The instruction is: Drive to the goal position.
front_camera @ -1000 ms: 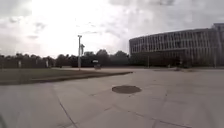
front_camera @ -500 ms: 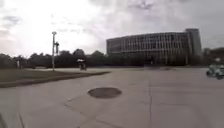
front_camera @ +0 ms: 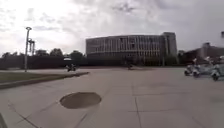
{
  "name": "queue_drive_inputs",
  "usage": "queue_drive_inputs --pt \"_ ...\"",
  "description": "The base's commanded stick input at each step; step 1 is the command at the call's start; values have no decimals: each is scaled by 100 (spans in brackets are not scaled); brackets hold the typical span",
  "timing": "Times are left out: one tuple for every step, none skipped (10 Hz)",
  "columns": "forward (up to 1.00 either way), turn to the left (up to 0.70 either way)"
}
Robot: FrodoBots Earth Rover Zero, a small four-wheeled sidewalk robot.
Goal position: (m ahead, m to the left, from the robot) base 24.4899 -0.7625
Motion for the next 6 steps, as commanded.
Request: queue_drive_inputs --pt "70 -1" --pt "70 -1" --pt "70 -1" --pt "70 -1" --pt "70 -1" --pt "70 -1"
